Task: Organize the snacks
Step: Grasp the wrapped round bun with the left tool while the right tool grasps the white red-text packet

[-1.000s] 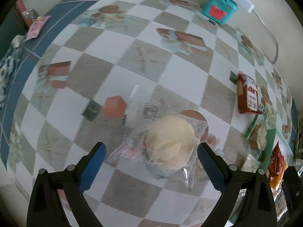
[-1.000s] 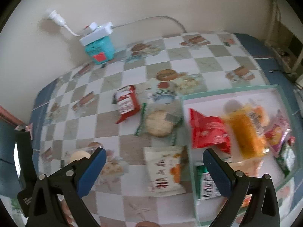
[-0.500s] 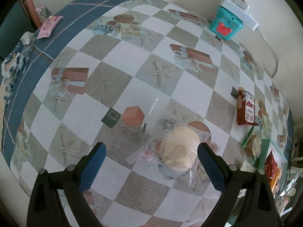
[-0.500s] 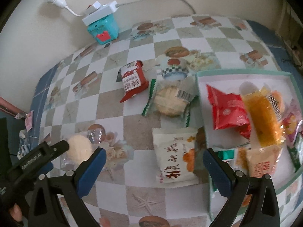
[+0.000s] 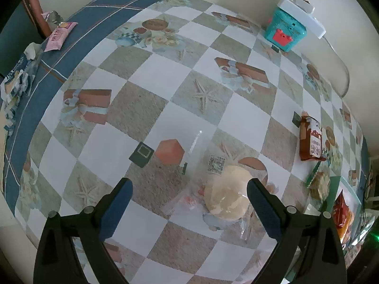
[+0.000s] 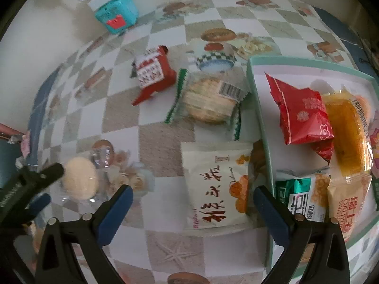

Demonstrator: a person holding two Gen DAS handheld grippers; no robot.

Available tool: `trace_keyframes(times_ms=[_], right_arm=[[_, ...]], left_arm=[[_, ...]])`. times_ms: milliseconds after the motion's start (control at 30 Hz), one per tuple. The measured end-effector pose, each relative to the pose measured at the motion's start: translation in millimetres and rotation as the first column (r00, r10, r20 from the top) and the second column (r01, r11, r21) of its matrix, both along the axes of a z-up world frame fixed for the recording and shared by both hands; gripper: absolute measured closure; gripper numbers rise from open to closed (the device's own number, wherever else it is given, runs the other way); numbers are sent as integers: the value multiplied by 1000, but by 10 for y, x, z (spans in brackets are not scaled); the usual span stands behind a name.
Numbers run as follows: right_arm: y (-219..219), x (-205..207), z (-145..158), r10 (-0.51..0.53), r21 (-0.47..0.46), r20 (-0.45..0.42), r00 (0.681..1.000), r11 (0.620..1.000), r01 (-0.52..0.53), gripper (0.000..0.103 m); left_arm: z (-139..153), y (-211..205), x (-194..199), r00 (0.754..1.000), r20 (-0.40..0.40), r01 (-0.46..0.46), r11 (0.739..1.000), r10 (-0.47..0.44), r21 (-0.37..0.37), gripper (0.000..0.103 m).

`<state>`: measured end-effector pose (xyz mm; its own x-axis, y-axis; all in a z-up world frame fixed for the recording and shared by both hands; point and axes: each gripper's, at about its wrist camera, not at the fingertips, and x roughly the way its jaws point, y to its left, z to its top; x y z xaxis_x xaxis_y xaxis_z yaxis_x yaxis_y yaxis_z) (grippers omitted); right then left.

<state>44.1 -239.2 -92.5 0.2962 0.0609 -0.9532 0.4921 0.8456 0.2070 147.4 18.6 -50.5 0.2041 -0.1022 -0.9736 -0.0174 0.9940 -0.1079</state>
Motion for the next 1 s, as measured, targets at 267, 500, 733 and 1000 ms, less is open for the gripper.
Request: trace_keyframes(times_ms=[267,500,733,1000], right_arm=[[87,60,-37,43,30,18,999,999,-43,16],[292,168,19,118,-30,32,993,993,-117,17],[345,222,-19,138,-108,8,990,985,-136,20],[310,223,-50,132,-129,-8,991,983,-132,28]], left_arm=[[-63,-22,22,1000,-9,3,1000,-3,8,6],[-110,-62,58,1000,-14,8,1000,-8,16,6],[-153,-186,79,999,-14,37,999,-36,31,6],[-242,-471,83,992,-20,128,989,-127,78,6]])
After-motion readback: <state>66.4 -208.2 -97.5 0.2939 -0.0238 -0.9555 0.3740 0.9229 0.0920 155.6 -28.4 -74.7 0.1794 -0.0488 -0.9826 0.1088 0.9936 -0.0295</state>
